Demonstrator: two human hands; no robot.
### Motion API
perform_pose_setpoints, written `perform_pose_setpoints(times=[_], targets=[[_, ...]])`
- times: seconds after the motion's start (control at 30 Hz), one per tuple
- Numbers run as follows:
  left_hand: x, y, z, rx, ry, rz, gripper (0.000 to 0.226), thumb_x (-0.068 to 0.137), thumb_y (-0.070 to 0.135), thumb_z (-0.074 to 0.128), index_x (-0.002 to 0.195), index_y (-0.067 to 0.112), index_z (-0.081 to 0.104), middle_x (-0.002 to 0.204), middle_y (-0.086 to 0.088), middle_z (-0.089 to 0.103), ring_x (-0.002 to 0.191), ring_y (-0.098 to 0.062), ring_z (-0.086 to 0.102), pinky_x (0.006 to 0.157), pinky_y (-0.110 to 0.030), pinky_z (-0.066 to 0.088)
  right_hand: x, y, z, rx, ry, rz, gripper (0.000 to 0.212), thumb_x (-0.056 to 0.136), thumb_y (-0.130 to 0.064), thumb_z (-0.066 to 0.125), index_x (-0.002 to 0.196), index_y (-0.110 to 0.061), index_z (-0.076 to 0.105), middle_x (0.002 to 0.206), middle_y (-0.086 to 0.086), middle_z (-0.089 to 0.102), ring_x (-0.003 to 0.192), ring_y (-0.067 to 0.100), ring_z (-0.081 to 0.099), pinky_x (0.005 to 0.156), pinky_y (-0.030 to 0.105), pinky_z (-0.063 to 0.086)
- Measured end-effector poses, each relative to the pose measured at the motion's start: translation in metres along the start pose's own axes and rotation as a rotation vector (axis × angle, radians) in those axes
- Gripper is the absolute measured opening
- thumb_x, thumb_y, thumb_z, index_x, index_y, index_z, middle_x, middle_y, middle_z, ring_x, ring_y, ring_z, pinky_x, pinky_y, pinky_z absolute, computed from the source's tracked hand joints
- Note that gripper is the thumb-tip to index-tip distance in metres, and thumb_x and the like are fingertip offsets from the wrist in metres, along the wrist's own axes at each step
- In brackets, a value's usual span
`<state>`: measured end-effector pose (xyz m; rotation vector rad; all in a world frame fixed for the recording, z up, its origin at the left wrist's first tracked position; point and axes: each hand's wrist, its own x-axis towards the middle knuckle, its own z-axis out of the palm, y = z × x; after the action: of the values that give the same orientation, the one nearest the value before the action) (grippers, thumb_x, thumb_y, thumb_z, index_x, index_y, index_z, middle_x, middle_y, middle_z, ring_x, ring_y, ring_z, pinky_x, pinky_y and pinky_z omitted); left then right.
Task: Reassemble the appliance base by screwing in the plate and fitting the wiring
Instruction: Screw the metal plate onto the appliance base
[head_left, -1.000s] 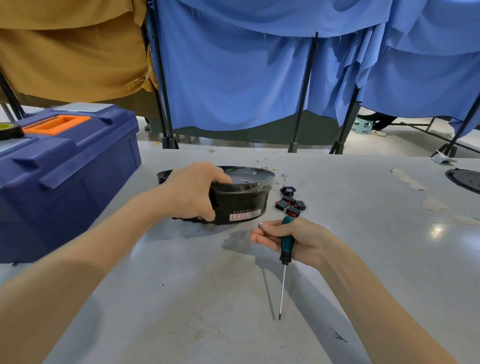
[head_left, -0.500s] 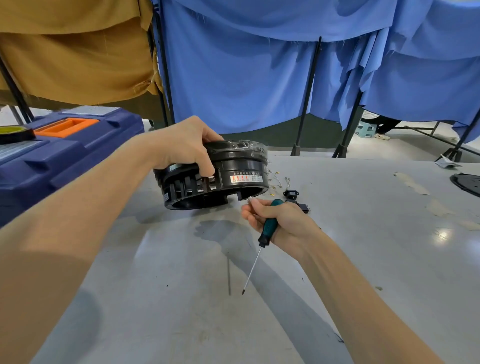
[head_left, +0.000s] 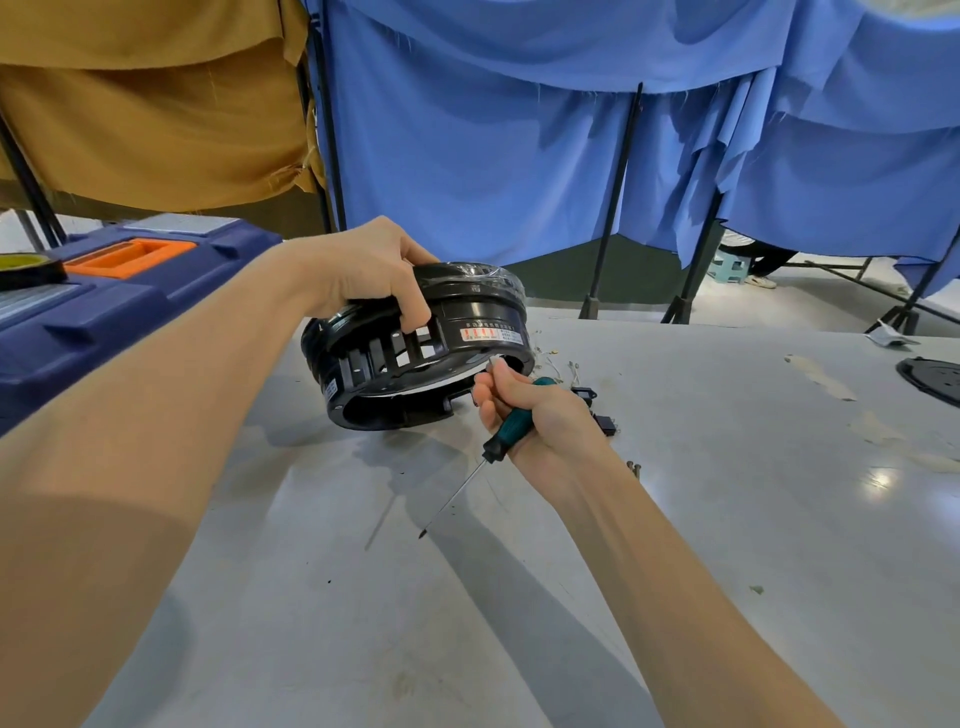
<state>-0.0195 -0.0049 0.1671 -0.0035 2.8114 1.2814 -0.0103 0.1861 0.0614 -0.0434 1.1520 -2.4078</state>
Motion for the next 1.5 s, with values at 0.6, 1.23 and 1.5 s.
perform_pose_setpoints(times=[0.6, 1.23, 1.5], targets=[[-0.003, 0.007, 0.010, 0.032, 0.007, 0.004, 0.043, 0.060, -0.014, 0.068, 0.087, 0.018, 0.078, 0.081, -0.012, 0.075, 0.074, -0.032, 0.072, 0.059, -0.036, 0.060, 0.001, 0.003, 0.016, 0.110, 0.158, 0.030, 0.009, 0.092, -0.003, 0.062, 0.095, 0.005, 0.061, 0.072, 0.012, 0.065, 0.061, 0.014, 0.060, 0.048, 0.017, 0.050], [-0.011, 0.011, 0.033, 0.058, 0.104, 0.028, 0.038, 0.056, -0.013, 0.069, 0.085, 0.009, 0.077, 0.076, -0.015, 0.072, 0.058, -0.023, 0.066, 0.055, -0.040, 0.059, -0.002, 0.010, 0.013, 0.408, 0.161, 0.096, 0.013, 0.093, -0.003, 0.060, 0.081, 0.002, 0.061, 0.066, 0.011, 0.061, 0.049, 0.014, 0.062, 0.041, 0.018, 0.049], [-0.018, 0.014, 0.042, 0.101, 0.083, 0.073, 0.038, 0.057, -0.012, 0.070, 0.090, 0.005, 0.075, 0.075, -0.012, 0.072, 0.064, -0.025, 0.066, 0.060, -0.042, 0.059, -0.011, -0.006, 0.002, 0.241, 0.201, 0.140, 0.009, 0.092, 0.007, 0.055, 0.084, 0.006, 0.060, 0.056, 0.016, 0.067, 0.044, 0.019, 0.066, 0.049, 0.024, 0.058]])
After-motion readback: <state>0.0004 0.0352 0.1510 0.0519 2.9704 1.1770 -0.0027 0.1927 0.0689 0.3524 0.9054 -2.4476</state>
